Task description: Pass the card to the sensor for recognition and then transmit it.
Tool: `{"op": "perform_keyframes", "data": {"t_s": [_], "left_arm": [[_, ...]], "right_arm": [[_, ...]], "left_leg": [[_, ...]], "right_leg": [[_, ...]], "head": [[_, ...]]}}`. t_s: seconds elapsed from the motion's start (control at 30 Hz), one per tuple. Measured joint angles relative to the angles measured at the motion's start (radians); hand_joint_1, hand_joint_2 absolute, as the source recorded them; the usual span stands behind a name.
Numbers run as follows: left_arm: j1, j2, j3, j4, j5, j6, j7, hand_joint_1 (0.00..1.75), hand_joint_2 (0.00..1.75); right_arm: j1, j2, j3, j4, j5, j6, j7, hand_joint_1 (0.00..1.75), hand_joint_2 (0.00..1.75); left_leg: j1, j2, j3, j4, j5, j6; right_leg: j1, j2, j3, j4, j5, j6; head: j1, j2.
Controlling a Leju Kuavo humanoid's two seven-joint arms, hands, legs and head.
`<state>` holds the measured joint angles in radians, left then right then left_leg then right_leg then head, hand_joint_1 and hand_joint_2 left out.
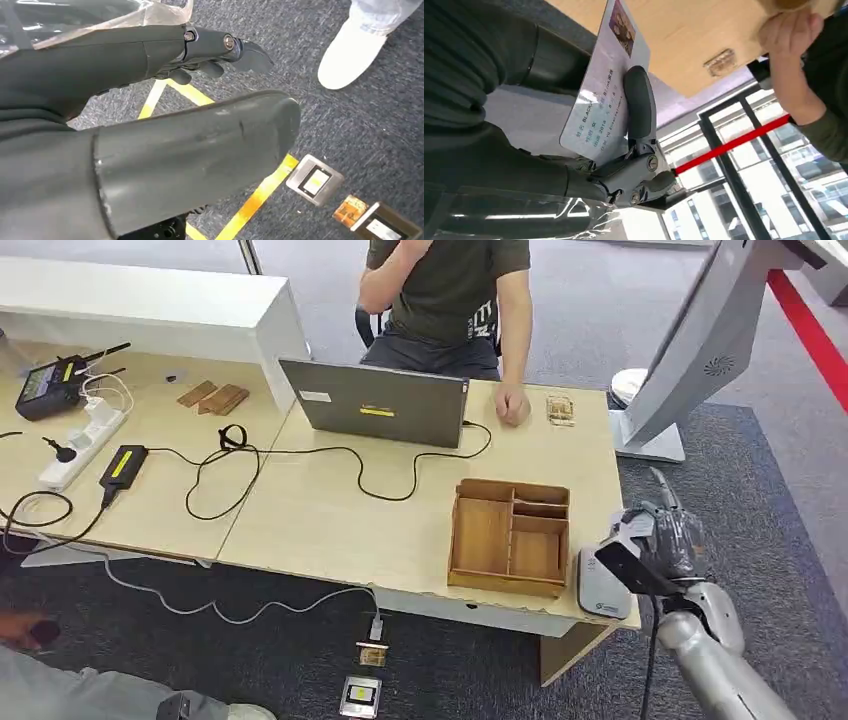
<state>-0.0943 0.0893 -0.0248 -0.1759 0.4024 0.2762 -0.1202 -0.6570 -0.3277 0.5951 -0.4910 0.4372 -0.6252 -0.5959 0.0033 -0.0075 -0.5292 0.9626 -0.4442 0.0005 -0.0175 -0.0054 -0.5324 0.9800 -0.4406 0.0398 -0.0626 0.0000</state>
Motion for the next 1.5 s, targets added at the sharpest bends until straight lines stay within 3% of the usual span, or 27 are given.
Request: {"op": "perform_keyframes", "data": {"t_s": [0.43,0.9,1.5], "left_arm": [[-0.001,0.005,0.0,0.0,0.007,0.002,0.003,0.0,0.0],[-0.001,0.01,-0.008,0.0,0.004,0.011,0.033,0.0,0.0],[-0.002,0.006,-0.023,0.0,0.006,0.023,0.042,0.0,0.0]], "right_arm": [[0.018,-0.036,0.015,0.05,0.005,-0.015,0.008,1.75,1.75],[0.144,-0.059,0.033,0.033,-0.019,-0.021,0.012,1.75,1.75],[0.141,-0.067,0.042,-0.013,-0.003,-0.016,0.02,1.75,1.75]], "left_leg": [[0.0,0.0,0.0,0.0,0.0,0.0],[0.0,0.0,0.001,0.0,0.0,0.0],[0.0,0.0,0.0,0.0,0.0,0.0]], "right_leg": [[0.0,0.0,0.0,0.0,0.0,0.0],[0.0,0.0,0.0,0.0,0.0,0.0],[0.0,0.0,0.001,0.0,0.001,0.0]], "head": [[0.0,0.0],[0.0,0.0],[0.0,0.0]]}}
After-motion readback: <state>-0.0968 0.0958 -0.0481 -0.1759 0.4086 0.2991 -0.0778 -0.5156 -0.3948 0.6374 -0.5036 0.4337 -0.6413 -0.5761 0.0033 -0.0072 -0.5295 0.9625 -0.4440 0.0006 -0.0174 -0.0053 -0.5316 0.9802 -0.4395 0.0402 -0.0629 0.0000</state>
